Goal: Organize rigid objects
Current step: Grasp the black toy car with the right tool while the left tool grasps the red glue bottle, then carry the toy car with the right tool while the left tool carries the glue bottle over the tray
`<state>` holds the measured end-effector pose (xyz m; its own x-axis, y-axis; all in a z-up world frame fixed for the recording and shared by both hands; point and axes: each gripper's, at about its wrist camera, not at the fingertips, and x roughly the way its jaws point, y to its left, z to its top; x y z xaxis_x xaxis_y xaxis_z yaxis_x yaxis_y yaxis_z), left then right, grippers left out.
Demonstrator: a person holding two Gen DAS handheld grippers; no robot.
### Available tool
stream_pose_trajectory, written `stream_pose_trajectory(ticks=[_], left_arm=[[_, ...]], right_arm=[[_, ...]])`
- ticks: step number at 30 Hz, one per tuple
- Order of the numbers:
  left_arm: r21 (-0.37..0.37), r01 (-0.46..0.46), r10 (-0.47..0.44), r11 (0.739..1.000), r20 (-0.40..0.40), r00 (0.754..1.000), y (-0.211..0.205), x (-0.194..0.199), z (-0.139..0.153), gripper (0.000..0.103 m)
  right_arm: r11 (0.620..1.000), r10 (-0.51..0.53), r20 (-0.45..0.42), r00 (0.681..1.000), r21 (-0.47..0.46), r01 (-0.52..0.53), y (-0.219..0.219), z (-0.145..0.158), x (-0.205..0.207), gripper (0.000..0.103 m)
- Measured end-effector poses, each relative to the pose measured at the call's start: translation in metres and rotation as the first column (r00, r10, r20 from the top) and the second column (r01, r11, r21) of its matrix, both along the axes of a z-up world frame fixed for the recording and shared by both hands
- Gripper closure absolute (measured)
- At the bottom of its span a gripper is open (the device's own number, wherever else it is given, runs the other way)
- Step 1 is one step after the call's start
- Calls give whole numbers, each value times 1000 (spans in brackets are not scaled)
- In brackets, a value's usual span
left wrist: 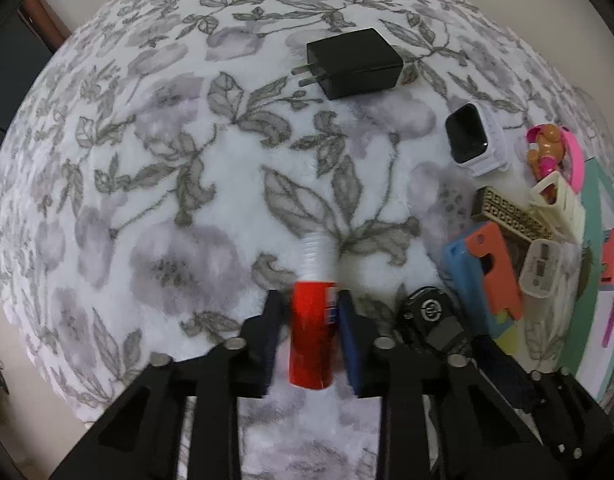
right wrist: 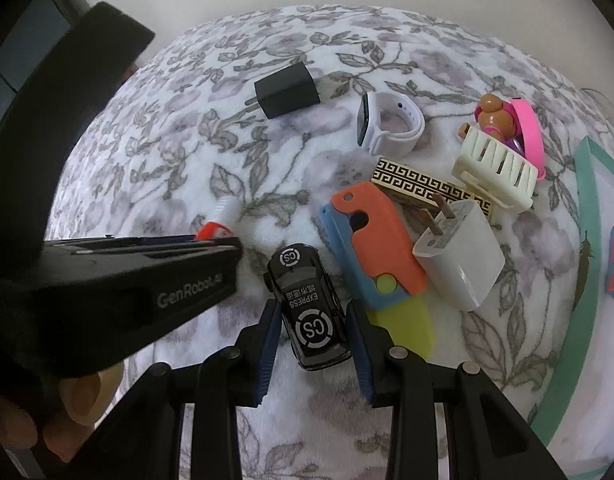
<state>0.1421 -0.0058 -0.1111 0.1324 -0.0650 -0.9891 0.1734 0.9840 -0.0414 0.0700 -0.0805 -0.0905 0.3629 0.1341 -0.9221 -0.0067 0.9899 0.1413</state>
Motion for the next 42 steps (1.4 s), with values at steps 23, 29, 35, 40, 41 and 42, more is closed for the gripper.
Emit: stream_pose_trajectory(ticks=[23, 29, 35, 40, 41, 42], left_arm=[[25, 34, -35, 999, 10, 999, -28, -14, -1, 79], [20, 38, -39, 999, 11, 999, 1, -10, 2, 79], [10, 28, -28, 1000, 7, 1000, 6, -10, 4, 79], [-7, -4, 4, 1000, -3, 1000, 18, -7, 8, 79], [-7, -14, 13, 1000, 0, 1000, 21, -6, 9, 79], [-6, -20, 20, 1000, 3, 1000, 24, -5, 11, 80]], right_arm=[[989, 104, 54, 993, -109, -98, 15, -4, -7, 66], [984, 115, 60, 992, -142, -105, 19, -5, -7, 66], [981, 119, 66, 991, -161, -107, 21, -7, -8, 68], [995, 61, 50, 997, -85, -57, 10, -2, -6, 69], [997, 46, 45, 998, -63, -43, 6, -2, -5, 69], [999, 31, 39, 999, -45, -29, 3, -1, -5, 69]])
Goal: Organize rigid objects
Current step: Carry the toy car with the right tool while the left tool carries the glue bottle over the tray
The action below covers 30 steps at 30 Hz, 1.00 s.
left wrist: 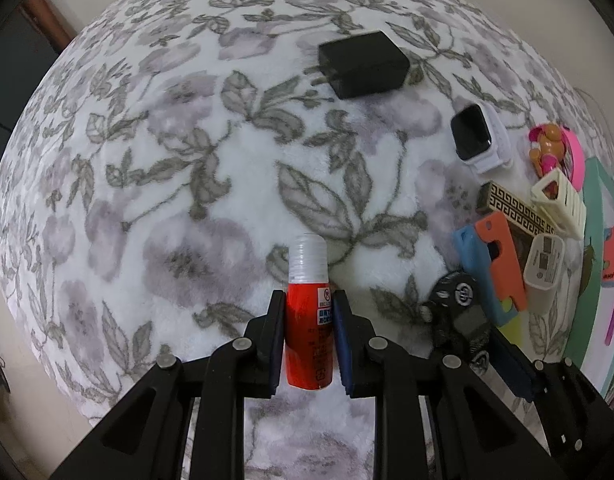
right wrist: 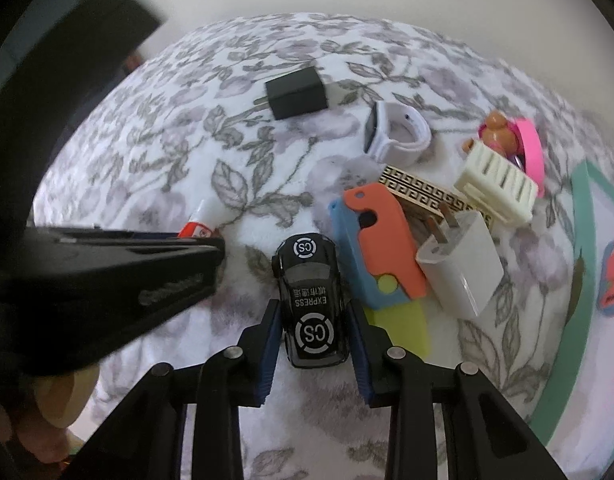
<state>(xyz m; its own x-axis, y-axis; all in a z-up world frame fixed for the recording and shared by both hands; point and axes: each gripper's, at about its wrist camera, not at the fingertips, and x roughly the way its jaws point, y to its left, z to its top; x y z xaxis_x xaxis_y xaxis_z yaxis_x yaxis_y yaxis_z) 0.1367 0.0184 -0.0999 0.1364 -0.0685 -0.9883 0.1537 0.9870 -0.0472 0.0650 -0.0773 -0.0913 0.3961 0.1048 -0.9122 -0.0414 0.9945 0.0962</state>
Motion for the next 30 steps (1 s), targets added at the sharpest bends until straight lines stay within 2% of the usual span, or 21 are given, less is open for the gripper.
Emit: stream_pose_trajectory(ticks=[9, 17, 23, 30], left_arm=[[-35, -59, 62, 998, 76, 995, 29, 8, 36, 80], [-108, -70, 95, 992, 241, 966, 42, 2, 103, 80], [-183, -6, 70, 983, 344, 936, 4, -19, 148, 80], [-234, 147, -35, 961, 424, 905, -54, -51, 177, 80]], right_arm=[[995, -30, -16, 999, 92, 31, -8, 19, -3, 69], [986, -134, 125, 983, 119, 119, -34, 80, -16, 69], [963, -271, 259, 927, 84, 258, -74, 136, -41, 69], [897, -419, 363, 832, 25, 441, -132, 180, -82, 69]])
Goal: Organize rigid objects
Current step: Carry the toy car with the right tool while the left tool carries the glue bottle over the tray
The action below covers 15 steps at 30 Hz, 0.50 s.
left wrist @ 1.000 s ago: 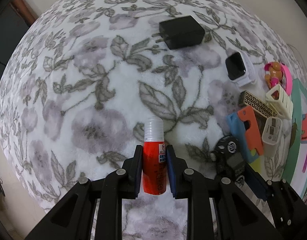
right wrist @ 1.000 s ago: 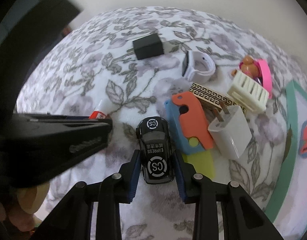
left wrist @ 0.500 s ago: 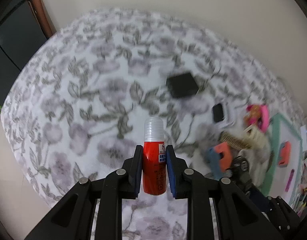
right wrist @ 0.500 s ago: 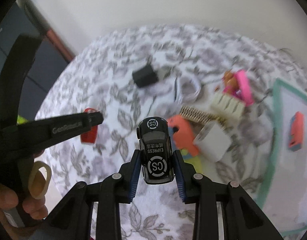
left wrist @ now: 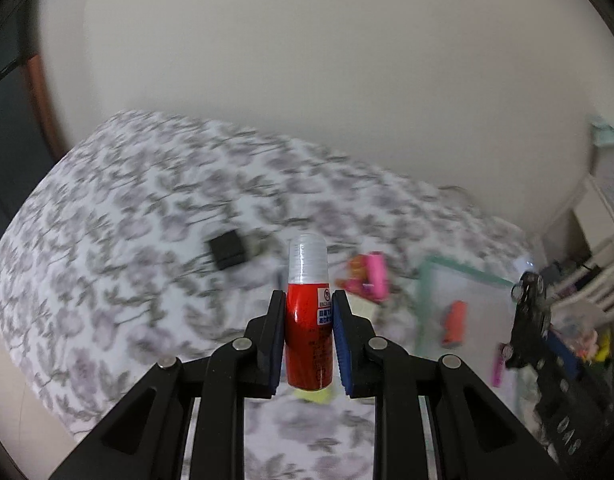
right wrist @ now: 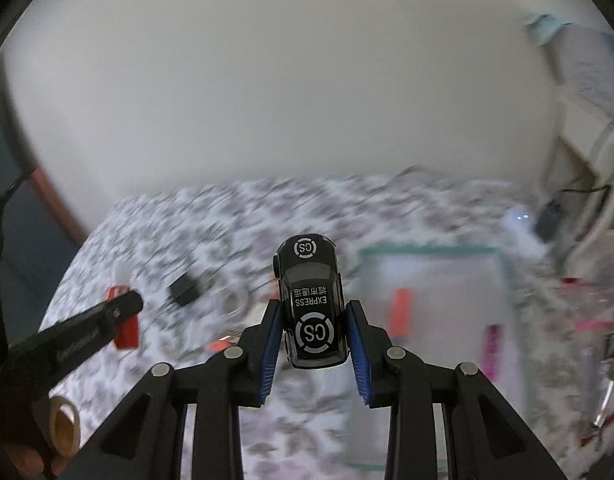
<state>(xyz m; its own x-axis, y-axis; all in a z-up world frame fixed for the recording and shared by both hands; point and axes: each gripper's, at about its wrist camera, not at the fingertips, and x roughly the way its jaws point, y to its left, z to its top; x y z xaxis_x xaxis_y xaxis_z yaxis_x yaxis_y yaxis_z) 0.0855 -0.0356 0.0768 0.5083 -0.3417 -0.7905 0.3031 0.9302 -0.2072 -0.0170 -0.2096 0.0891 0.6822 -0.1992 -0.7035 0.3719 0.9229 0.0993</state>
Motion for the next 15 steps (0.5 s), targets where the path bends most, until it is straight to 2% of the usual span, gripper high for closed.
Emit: stream_pose_trajectory(ticks=[2, 8, 12, 15], left_arm=[[-17, 43, -43, 999, 1, 999, -17, -9, 0, 80], [25, 157, -158, 987, 31, 987, -73, -38, -11, 80], [65, 229, -231, 971, 38, 972, -110, -55, -23, 80], [89, 282, -284, 955, 11, 959, -134, -68, -36, 79]], right_arm=[[999, -50, 16, 999, -20, 50, -18, 9, -13, 69], [979, -191, 20, 981, -73, 192, -71, 20, -45, 69], [957, -271, -7, 962, -108, 269, -105, 16, -62, 69], [948, -302, -43, 952, -120, 295, -124, 7, -70, 69]])
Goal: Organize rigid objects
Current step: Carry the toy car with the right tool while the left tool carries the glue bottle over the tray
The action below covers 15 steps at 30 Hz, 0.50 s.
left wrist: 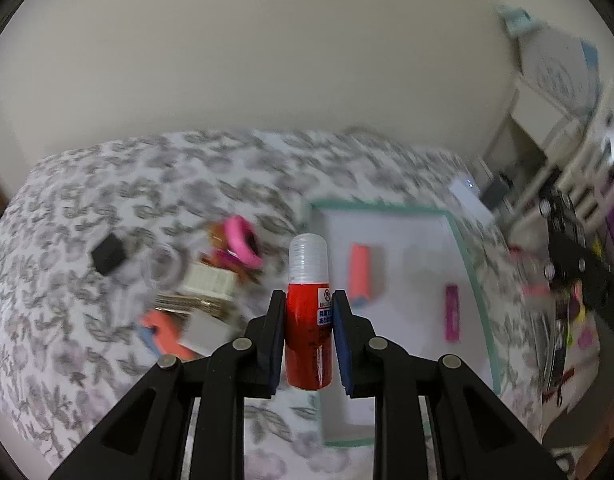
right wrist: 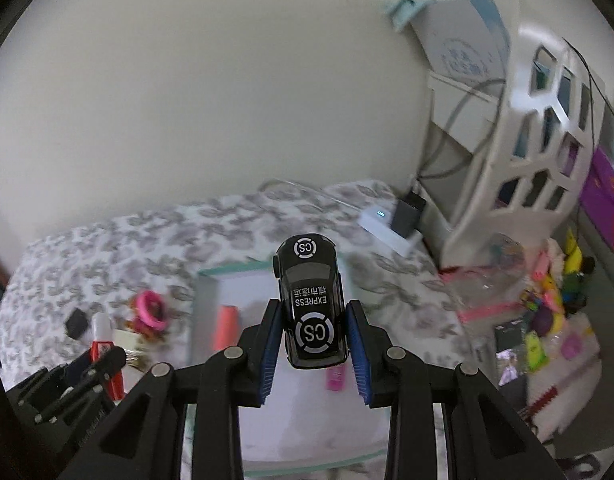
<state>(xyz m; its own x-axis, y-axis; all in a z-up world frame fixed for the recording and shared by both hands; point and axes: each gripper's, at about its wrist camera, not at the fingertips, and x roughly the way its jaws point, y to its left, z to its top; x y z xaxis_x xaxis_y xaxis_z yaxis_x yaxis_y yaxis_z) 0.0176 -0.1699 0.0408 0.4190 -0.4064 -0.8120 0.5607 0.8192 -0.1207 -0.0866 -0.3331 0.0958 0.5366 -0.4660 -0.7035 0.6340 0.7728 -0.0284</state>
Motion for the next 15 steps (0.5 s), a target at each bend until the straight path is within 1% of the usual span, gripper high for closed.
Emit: stream_pose_trajectory(ticks=[3, 6, 9, 12, 15], left_arm=[[41, 41, -40, 998, -18, 999, -19, -10, -16, 79], [86, 64, -61, 994, -40, 997, -35, -17, -36, 79], [129, 72, -65, 989, -60, 996, -45, -22, -54, 79], [168, 76, -63, 983, -82, 995, -50, -23, -71, 79], [182, 71, -47, 981, -135, 990, -52, -20, -89, 79]], right_arm=[[1000, -24, -40, 999, 11, 24, -16, -13, -2, 69], [999, -28, -89, 996, 37, 31, -23, -31, -1, 69], [996, -4, -190, 982, 86, 21, -29, -64, 9, 69], [994, 1, -270, 963, 105, 28, -33, -90, 14, 69], [993, 1, -301, 954, 115, 36, -36, -106, 14, 69]])
